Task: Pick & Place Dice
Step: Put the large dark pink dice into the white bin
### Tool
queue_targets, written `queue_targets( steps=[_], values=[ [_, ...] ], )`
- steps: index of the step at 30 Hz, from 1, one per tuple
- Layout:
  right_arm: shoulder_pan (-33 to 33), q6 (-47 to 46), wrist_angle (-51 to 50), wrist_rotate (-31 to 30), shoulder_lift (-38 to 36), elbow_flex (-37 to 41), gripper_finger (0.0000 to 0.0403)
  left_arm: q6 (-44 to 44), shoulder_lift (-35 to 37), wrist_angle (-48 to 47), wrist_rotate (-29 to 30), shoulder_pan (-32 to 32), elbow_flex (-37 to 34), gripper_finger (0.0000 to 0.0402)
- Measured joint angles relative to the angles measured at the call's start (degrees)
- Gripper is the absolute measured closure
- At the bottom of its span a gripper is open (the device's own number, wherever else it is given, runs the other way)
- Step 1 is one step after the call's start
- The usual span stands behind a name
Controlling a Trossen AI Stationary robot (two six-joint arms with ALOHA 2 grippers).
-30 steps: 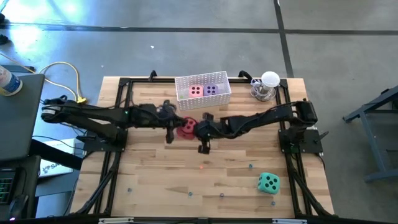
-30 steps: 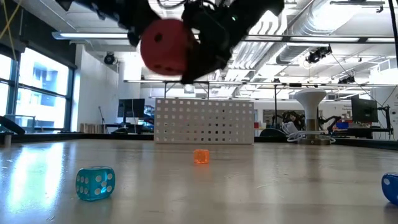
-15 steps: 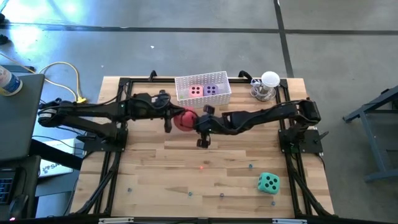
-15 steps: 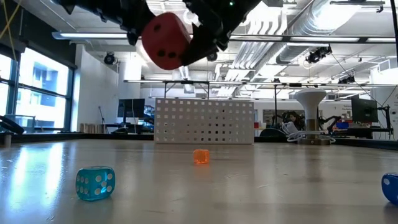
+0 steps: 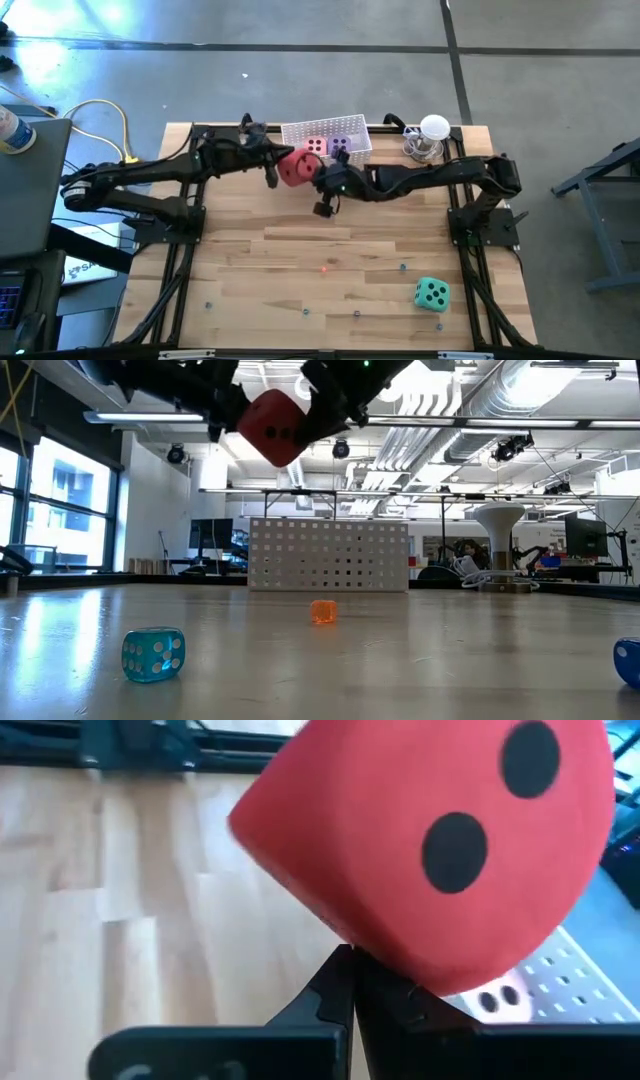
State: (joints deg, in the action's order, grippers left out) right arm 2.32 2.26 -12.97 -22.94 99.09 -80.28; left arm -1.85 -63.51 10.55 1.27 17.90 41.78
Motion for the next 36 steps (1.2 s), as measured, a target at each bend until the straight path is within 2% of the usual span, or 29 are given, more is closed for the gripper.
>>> queue_targets(
  steps=[8,16,26,30,34,36],
  values=[
    [5.44,0.42,2.34,1.62,0.55,0.0,0.04,-1.21,-3.06,6.37,-6.63,6.56,0.22,0.0401],
    [9.21,0.38,0.68,4.82,0.57,0.01,0.04,-1.18,-8.74,11.37,-6.96,9.75,0.2,0.0401],
    [13.45,0.96,0.5,5.36,0.57,0.01,0.04,-1.05,-15.48,16.75,-6.16,13.18,-0.02,0.0401],
    [15.34,1.05,2.59,3.82,0.55,-0.01,0.04,-1.67,-17.92,17.63,-6.19,14.54,-0.15,0.0401],
    [17.31,0.83,7.56,5.03,0.21,-0.7,0.04,-2.94,-21.0,20.23,-12.26,14.62,-0.24,0.0401],
    [17.93,0.39,10.08,8.14,0.62,-0.71,0.04,-3.26,-22.5,21.94,-12.94,15.07,-0.22,0.0401]
  ],
)
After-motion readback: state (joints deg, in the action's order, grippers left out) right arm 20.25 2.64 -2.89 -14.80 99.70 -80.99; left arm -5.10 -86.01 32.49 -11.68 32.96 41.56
